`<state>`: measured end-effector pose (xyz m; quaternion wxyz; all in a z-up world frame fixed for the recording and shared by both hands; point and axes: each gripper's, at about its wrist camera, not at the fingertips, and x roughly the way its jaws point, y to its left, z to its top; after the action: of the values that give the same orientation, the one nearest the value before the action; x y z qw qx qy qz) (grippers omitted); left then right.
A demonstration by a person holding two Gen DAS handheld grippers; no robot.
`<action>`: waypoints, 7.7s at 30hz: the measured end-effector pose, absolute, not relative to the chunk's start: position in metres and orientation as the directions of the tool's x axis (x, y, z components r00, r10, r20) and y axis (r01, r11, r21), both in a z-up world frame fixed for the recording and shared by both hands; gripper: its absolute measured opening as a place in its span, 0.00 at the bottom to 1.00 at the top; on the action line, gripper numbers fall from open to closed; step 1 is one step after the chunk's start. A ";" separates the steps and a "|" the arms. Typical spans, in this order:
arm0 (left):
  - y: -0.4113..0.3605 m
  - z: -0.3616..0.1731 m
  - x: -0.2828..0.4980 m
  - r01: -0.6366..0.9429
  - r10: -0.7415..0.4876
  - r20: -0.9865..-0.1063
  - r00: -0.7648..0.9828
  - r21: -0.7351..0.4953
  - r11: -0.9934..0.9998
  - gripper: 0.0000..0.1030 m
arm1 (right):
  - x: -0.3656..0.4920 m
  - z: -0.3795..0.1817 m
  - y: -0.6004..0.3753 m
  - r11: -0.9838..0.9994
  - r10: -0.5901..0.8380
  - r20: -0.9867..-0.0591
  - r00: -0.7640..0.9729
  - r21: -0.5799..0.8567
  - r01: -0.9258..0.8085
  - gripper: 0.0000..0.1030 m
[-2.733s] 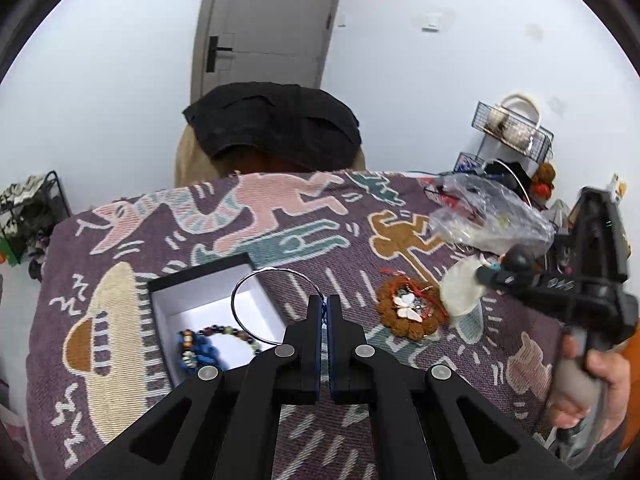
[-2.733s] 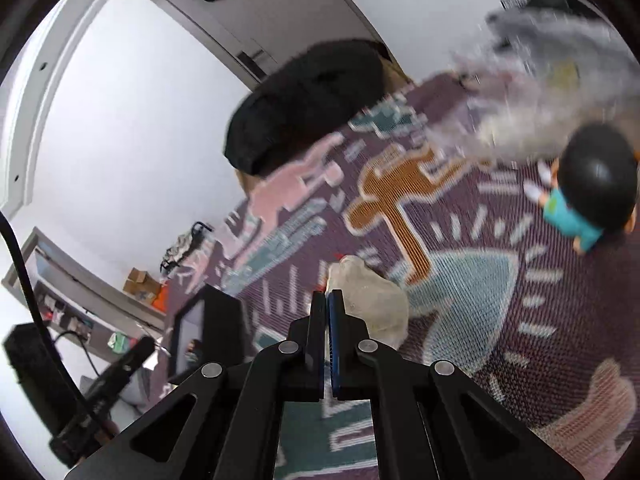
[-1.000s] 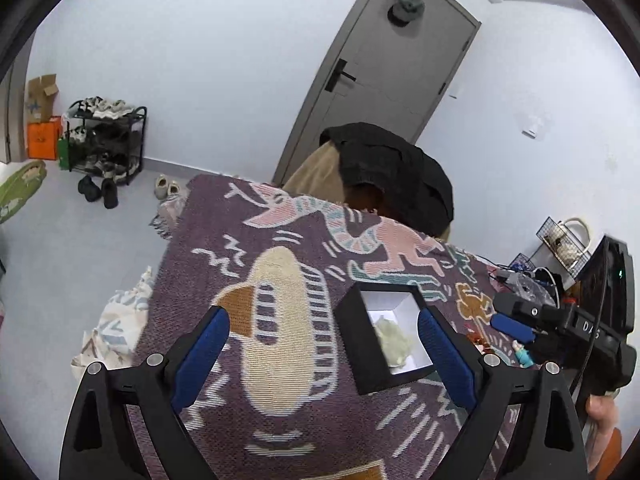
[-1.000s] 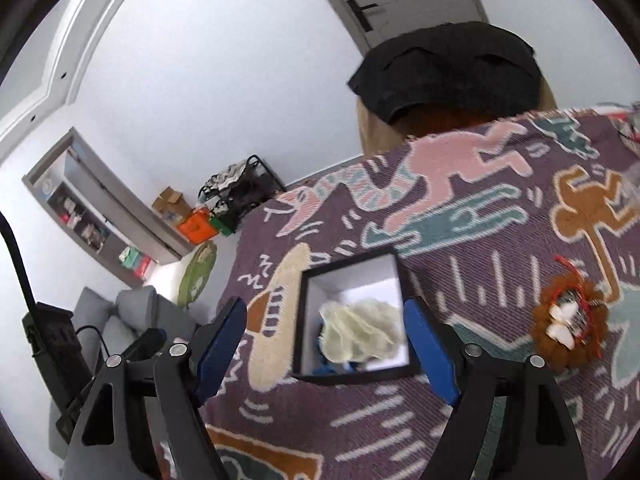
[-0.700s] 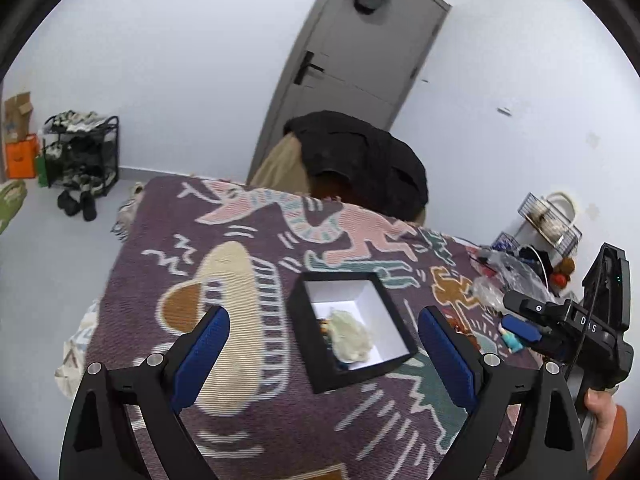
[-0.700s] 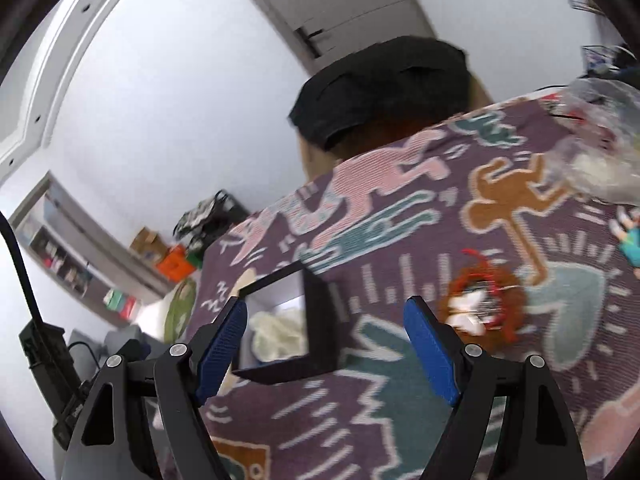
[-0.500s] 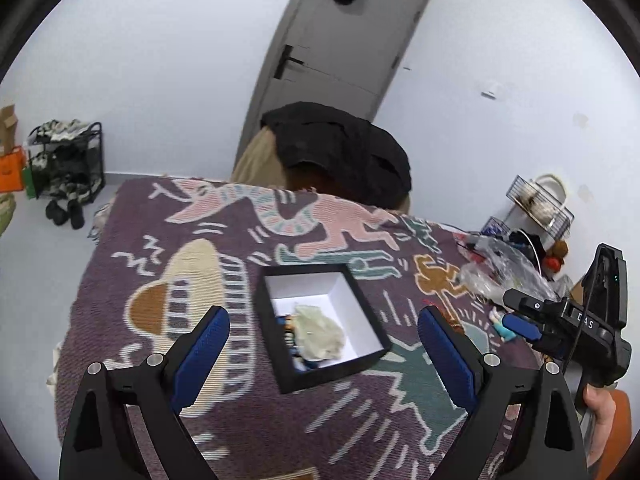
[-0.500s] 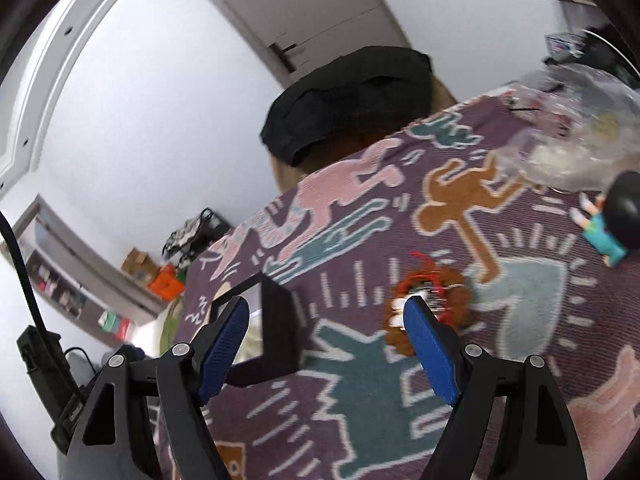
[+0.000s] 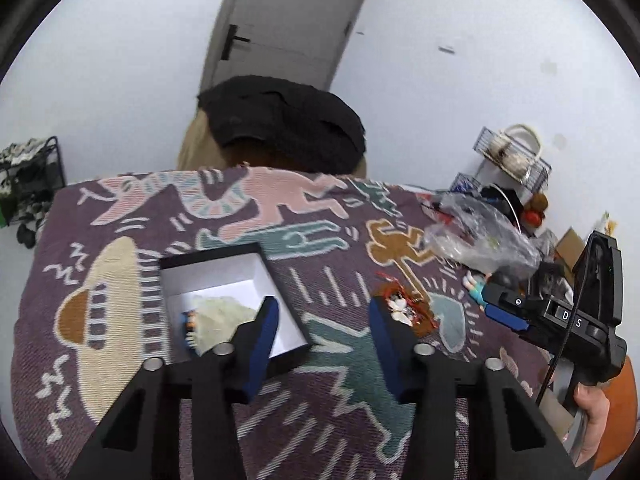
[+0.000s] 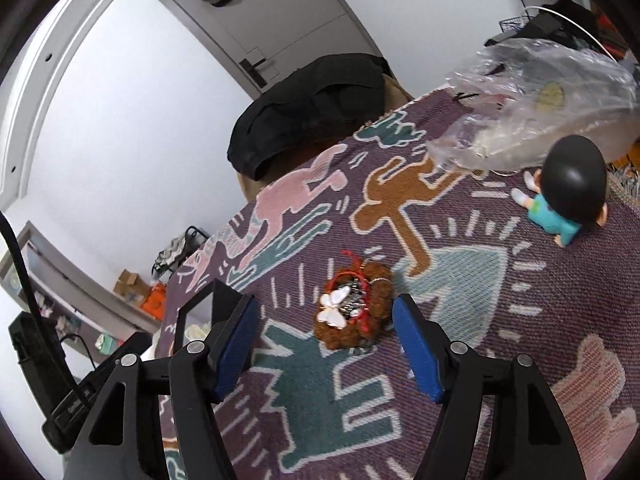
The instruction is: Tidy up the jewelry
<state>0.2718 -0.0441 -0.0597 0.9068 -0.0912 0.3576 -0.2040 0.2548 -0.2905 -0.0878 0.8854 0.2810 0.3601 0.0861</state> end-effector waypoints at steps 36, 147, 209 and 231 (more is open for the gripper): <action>-0.172 -0.142 0.365 0.212 -0.340 -0.854 0.394 -0.276 0.938 0.30 | 0.241 -0.137 -0.381 0.718 0.387 -0.540 0.748 0.685 0.123 0.69; -0.015 0.028 0.271 0.292 -0.431 -0.519 0.738 -0.331 0.897 0.18 | 0.303 -0.155 -0.254 0.857 0.385 -0.727 0.568 0.510 0.071 0.09; 0.067 -0.020 0.262 0.134 -0.365 -0.548 0.753 -0.415 0.900 0.92 | 0.293 -0.043 -0.163 0.846 0.484 -0.600 0.637 0.507 -0.165 0.69; -0.051 -0.033 0.280 0.277 -0.398 -0.641 0.656 -0.286 0.917 0.70 | 0.254 -0.068 -0.275 0.859 0.376 -0.615 0.693 0.512 -0.012 0.75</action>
<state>0.2804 -0.0508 -0.0329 0.9064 -0.0816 0.3703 -0.1861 0.2535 -0.2753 -0.0680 0.8876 0.2420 0.3764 0.1094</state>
